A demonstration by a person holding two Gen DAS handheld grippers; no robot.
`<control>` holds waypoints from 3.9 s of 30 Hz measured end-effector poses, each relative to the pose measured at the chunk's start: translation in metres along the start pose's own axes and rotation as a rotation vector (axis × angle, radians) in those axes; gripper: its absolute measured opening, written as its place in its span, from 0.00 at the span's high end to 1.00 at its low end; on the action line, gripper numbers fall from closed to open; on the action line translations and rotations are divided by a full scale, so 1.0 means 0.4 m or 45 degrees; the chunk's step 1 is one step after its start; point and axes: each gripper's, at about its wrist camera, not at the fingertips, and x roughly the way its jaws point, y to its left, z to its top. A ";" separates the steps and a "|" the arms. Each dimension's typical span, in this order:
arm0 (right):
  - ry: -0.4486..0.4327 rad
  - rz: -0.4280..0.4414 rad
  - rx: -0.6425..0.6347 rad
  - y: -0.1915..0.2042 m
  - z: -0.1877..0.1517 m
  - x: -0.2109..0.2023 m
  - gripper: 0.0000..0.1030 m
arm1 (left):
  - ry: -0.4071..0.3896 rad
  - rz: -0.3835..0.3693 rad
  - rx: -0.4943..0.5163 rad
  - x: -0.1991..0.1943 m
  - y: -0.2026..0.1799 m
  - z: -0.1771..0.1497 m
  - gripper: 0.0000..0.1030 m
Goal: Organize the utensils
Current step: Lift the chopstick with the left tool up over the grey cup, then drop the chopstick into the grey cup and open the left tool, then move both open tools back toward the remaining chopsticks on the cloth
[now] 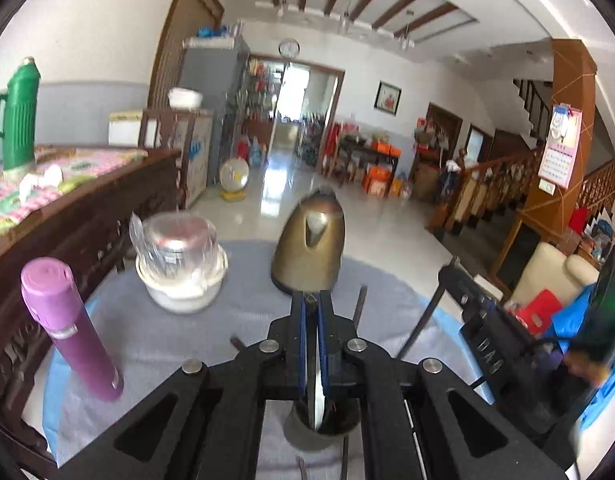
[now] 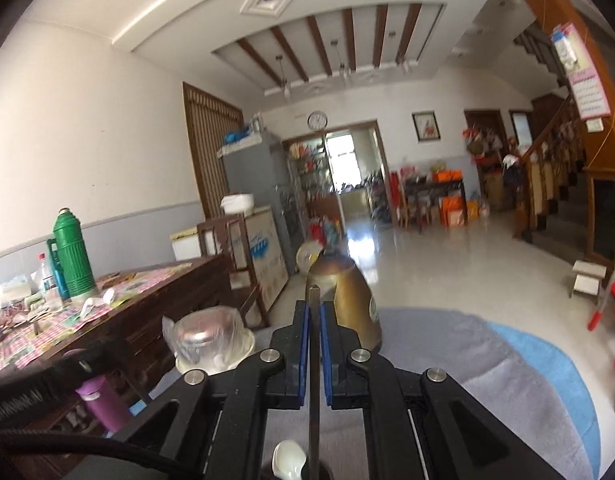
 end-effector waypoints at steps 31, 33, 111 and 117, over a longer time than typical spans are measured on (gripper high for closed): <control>0.363 0.079 0.203 -0.287 -0.207 -0.235 0.74 | 0.456 0.317 0.005 -0.176 0.175 -0.467 0.38; 0.444 0.077 0.218 -0.305 -0.260 -0.239 0.74 | 0.501 0.314 -0.008 -0.172 0.174 -0.502 0.38; 0.748 0.153 0.215 -0.192 -0.458 -0.173 0.74 | 0.510 0.228 0.088 0.012 0.096 -0.451 0.35; 0.793 0.095 0.191 -0.202 -0.439 -0.097 0.74 | 0.605 0.096 0.070 0.094 0.056 -0.465 0.35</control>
